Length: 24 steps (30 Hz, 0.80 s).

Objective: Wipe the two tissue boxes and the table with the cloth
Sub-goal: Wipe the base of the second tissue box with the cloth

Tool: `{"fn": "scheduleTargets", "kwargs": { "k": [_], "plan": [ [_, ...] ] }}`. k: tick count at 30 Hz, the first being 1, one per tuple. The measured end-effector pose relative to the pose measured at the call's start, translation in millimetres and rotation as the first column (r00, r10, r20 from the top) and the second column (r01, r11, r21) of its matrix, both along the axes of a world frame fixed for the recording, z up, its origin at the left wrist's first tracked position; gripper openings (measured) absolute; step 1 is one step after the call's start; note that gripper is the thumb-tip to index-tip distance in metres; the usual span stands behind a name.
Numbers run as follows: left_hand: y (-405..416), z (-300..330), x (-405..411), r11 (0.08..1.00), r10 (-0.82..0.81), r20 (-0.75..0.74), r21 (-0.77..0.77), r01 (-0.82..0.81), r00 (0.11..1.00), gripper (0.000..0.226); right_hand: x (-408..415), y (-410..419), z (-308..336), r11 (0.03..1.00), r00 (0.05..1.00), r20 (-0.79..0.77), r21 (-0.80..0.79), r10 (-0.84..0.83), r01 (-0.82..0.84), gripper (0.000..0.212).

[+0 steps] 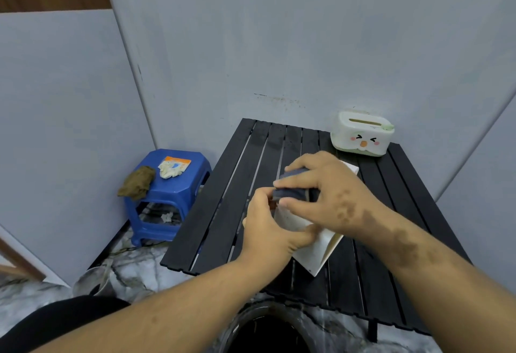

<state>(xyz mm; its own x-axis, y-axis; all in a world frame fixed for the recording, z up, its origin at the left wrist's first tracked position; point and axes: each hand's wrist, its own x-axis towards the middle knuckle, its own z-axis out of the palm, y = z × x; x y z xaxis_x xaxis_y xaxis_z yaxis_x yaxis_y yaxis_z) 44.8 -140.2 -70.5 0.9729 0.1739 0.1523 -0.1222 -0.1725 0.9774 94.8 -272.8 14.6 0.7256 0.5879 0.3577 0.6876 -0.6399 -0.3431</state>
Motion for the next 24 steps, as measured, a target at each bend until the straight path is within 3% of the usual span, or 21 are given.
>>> {"fn": "scheduleTargets", "kwargs": {
  "k": [2,4,6,8,10,12,15,18,20,22,24],
  "plan": [
    [-0.6,-1.8,0.7,1.000,0.007,-0.003,0.019,-0.007,1.000,0.073,10.9,-11.0,5.9,0.999,0.999,-0.042,0.030,-0.023,0.024,0.024],
    [-1.0,-3.3,1.3,0.999,0.022,-0.007,0.046,-0.022,1.000,0.074,27.7,-21.8,7.6,0.973,0.983,-0.093,0.153,-0.160,0.173,0.018],
    [-1.3,-2.5,0.9,0.998,0.023,-0.016,0.051,-0.022,1.000,0.074,28.5,-17.7,4.1,0.959,0.972,-0.056,0.158,-0.228,0.234,0.017],
    [-1.9,0.0,0.0,1.000,0.017,-0.015,0.016,-0.017,1.000,0.073,11.5,-3.5,-1.0,0.993,0.993,0.024,0.050,-0.112,0.111,0.019],
    [-2.1,0.7,-0.6,1.000,0.013,-0.022,-0.018,-0.014,1.000,0.072,-4.4,5.2,2.9,0.998,1.000,0.005,-0.069,0.016,-0.016,0.022],
    [-1.5,-0.7,-0.6,1.000,0.011,-0.024,0.007,-0.011,1.000,0.072,0.5,1.1,9.3,0.999,0.999,-0.023,-0.027,0.027,-0.028,0.019],
    [-0.1,-2.1,-0.5,0.999,0.014,-0.016,0.035,-0.013,1.000,0.069,30.8,-19.9,11.1,0.971,0.983,-0.104,0.171,-0.148,0.164,0.014],
    [-0.3,-2.5,0.7,0.999,0.018,-0.015,0.039,-0.018,1.000,0.071,48.0,-35.4,3.5,0.906,0.919,-0.170,0.180,-0.356,0.384,0.015],
    [-0.8,-2.7,1.3,0.998,0.023,-0.015,0.060,-0.022,1.000,0.073,42.7,-30.5,0.5,0.935,0.946,-0.084,0.152,-0.312,0.322,0.016],
    [-0.6,-3.0,1.7,0.997,0.022,-0.004,0.076,-0.022,1.000,0.073,26.4,-17.3,2.8,0.990,0.995,-0.007,0.100,-0.104,0.104,0.017],
    [-0.4,-2.1,1.3,0.997,0.014,0.009,0.076,-0.015,1.000,0.073,20.4,-14.9,6.1,0.999,0.999,-0.039,0.045,0.015,-0.013,0.020]
  ]
}}
